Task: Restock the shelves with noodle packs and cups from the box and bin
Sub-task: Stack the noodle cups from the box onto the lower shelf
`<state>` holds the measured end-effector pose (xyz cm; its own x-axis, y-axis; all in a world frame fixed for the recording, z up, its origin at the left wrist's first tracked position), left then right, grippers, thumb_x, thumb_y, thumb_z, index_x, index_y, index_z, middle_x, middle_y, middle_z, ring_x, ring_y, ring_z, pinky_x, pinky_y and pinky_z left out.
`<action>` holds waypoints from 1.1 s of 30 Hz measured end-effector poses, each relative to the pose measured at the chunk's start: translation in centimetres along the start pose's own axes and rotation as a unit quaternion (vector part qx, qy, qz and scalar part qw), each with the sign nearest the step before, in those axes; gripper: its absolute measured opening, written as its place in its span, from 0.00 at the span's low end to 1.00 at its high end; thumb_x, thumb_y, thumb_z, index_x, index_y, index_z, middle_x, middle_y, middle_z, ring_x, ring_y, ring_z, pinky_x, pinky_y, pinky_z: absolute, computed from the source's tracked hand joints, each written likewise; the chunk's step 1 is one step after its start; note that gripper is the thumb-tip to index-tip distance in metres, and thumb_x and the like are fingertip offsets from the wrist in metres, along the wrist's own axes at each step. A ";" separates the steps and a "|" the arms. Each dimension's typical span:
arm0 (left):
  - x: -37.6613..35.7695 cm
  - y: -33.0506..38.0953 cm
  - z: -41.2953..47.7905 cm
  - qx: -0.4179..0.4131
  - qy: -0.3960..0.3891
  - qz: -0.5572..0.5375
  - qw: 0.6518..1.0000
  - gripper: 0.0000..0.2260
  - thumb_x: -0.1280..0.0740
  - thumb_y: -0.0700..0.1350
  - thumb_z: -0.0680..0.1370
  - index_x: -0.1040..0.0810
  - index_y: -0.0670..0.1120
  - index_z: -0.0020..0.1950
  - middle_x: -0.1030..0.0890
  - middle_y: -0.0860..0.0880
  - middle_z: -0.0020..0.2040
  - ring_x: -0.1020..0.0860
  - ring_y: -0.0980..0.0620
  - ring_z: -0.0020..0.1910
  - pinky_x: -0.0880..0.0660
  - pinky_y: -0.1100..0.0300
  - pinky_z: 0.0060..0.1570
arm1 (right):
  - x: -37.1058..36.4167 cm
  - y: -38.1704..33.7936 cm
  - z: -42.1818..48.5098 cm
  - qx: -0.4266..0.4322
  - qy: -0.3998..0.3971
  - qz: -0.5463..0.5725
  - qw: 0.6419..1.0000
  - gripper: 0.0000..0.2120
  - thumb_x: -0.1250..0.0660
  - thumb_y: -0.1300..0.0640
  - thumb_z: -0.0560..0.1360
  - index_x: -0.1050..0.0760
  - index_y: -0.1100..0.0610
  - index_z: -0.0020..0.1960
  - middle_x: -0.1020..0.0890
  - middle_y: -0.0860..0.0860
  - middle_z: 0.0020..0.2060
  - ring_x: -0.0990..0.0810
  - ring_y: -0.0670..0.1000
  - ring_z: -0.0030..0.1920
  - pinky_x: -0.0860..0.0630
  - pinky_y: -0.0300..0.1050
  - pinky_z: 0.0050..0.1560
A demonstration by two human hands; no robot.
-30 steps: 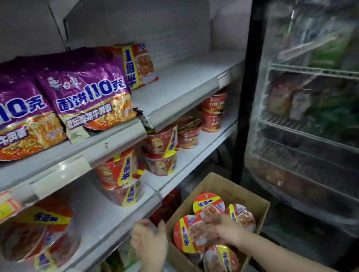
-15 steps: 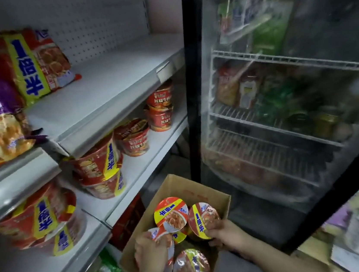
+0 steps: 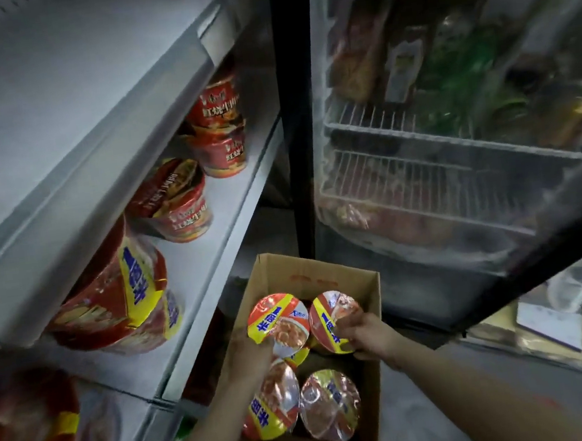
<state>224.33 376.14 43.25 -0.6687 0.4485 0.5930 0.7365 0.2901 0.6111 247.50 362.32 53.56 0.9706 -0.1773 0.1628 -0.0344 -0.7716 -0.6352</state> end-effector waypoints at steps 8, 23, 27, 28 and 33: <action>-0.3 3.3 -2.6 0.041 -0.101 0.103 0.989 0.13 0.32 0.50 0.79 0.21 0.46 0.62 0.18 0.47 0.56 0.22 0.51 0.48 0.33 0.64 0.38 | -2.5 2.3 5.1 -0.050 0.005 0.000 0.999 0.14 0.36 0.58 0.80 0.25 0.67 0.62 0.22 0.68 0.59 0.20 0.62 0.54 0.25 0.46 0.40; -1.6 -2.1 -2.2 0.031 -0.127 0.347 0.929 0.34 0.37 0.58 0.79 0.44 0.44 0.79 0.37 0.41 0.74 0.32 0.43 0.71 0.31 0.52 0.67 | -12.3 8.4 8.2 -0.105 -0.059 -0.202 0.972 0.19 0.40 0.50 0.81 0.23 0.64 0.61 0.17 0.61 0.55 0.17 0.55 0.47 0.24 0.41 0.38; -0.9 0.1 -2.8 -0.024 -0.162 0.317 0.934 0.24 0.38 0.62 0.77 0.29 0.54 0.70 0.30 0.44 0.68 0.33 0.44 0.69 0.33 0.53 0.66 | -8.3 7.7 7.6 -0.081 -0.018 -0.204 0.976 0.21 0.42 0.43 0.81 0.20 0.59 0.54 0.17 0.51 0.43 0.17 0.50 0.40 0.25 0.38 0.33; -0.7 0.7 -2.9 -0.030 -0.163 0.282 0.945 0.24 0.37 0.64 0.74 0.26 0.57 0.68 0.27 0.47 0.66 0.30 0.47 0.66 0.30 0.55 0.65 | -7.1 7.2 7.2 -0.071 -0.004 -0.195 0.978 0.20 0.41 0.43 0.81 0.21 0.57 0.53 0.18 0.50 0.42 0.18 0.48 0.38 0.24 0.38 0.34; 1.0 5.6 -5.8 -0.050 -0.114 0.005 0.992 0.10 0.28 0.51 0.75 0.22 0.59 0.55 0.20 0.60 0.50 0.19 0.54 0.52 0.22 0.50 0.57 | -1.7 4.1 4.6 -0.027 0.036 -0.175 0.983 0.19 0.39 0.42 0.80 0.22 0.57 0.44 0.16 0.56 0.43 0.15 0.57 0.45 0.18 0.49 0.47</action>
<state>227.19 373.35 50.36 -0.6121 0.6341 0.4725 0.7219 0.2041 0.6613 246.79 362.29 47.22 0.9054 0.0637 0.4198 0.2853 -0.8235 -0.4903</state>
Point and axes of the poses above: each hand's wrist, its own z-axis towards the middle knuckle, its own x-axis out of the back of the hand, y = z × x, the point moved 8 cm from there along z, towards the middle knuckle
